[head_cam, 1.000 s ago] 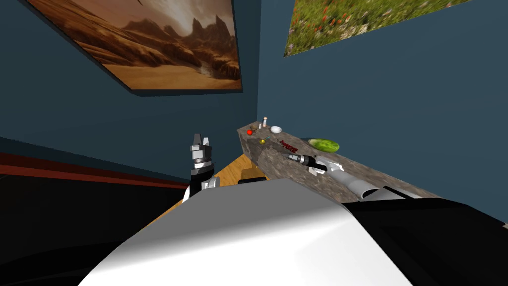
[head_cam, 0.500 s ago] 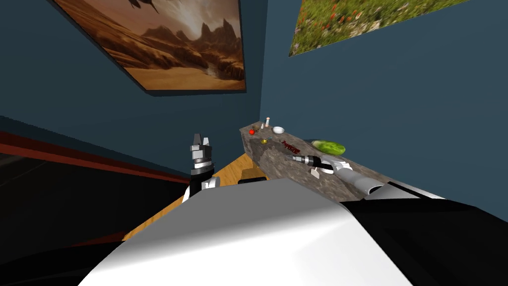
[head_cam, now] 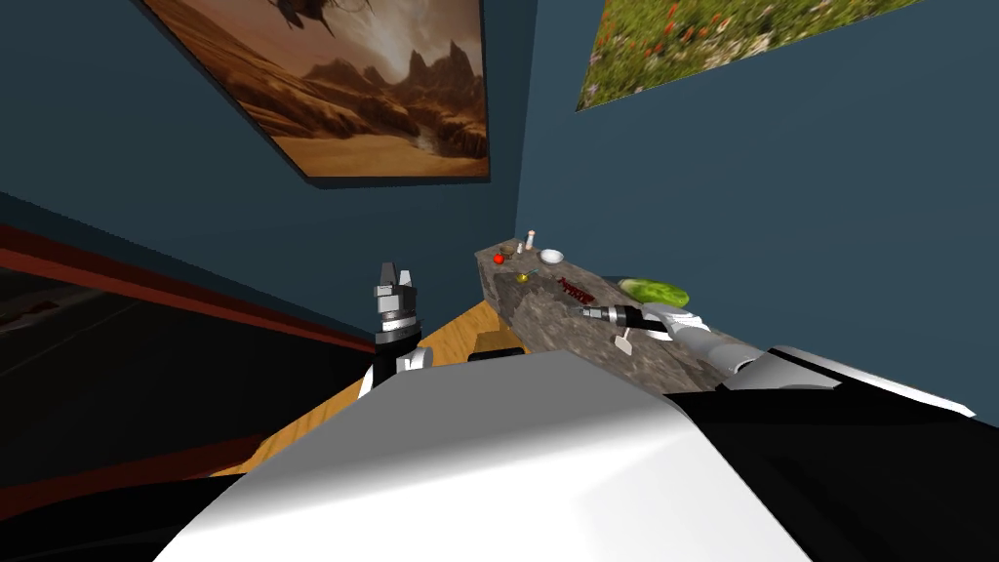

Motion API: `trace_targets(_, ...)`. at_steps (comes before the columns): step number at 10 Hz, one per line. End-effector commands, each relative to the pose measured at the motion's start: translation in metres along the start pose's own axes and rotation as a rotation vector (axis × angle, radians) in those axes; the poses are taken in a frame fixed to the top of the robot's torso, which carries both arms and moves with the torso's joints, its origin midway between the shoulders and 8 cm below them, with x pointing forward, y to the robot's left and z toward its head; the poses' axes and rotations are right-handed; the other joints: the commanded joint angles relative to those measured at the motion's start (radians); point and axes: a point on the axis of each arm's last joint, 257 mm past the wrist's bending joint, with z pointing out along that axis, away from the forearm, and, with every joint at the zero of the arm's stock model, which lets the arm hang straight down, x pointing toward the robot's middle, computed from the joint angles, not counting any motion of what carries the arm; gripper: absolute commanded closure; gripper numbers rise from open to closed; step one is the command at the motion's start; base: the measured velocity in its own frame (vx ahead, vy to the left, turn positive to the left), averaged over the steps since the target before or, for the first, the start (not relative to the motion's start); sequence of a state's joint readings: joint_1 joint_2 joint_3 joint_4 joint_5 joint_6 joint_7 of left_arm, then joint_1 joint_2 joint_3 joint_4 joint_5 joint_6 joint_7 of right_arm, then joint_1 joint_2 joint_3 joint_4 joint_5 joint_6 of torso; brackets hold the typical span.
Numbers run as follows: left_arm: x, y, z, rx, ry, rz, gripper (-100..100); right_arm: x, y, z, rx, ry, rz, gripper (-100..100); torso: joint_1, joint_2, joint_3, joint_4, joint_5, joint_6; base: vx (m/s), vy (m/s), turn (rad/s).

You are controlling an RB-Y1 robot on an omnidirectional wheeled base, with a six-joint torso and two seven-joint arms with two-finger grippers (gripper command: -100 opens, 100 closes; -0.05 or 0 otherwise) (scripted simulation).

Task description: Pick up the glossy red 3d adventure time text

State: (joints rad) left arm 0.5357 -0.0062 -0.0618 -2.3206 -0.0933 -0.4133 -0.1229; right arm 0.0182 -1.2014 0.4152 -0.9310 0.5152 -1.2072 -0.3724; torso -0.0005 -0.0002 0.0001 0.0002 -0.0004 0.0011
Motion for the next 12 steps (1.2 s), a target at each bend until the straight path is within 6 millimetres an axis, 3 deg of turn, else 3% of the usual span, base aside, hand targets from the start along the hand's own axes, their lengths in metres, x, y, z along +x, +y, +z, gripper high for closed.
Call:
trace_targets(1,0.0,0.0,0.0,0.0,0.0,0.0,0,0.006,-0.017,-0.021,0.059,0.065,-0.021,-100,0.0,0.0,0.0,0.0,0.0,0.0,-0.018,0.0,0.213)
trace_targets(3,0.0,0.0,0.0,0.0,0.0,0.0,0,0.008,-0.025,-0.028,0.084,0.06,-0.008,-100,0.0,0.0,0.0,0.0,0.0,0.0,-0.011,-0.005,0.044)
trace_targets(6,0.0,0.0,0.0,0.0,0.0,0.0,0,0.022,-0.055,-0.071,0.202,0.179,-0.036,-100,0.0,0.0,0.0,0.0,0.0,0.0,-0.016,0.001,0.169)
trace_targets(9,0.0,0.0,0.0,0.0,0.0,0.0,0,0.024,-0.063,-0.08,0.229,0.174,-0.022,-100,0.0,0.0,0.0,0.0,0.0,0.0,-0.004,-0.002,0.032)
trace_targets(11,0.0,0.0,0.0,0.0,0.0,0.0,0,0.041,-0.089,-0.13,0.352,0.284,-0.029,-100,0.001,-0.001,-0.001,0.0,0.0,-0.001,-0.008,0.009,0.245)
trace_targets(12,0.0,0.0,0.0,0.0,0.0,0.0,0,0.041,-0.09,-0.131,0.355,0.283,-0.028,-100,0.001,-0.001,0.0,0.0,0.001,-0.001,-0.006,0.004,0.154)
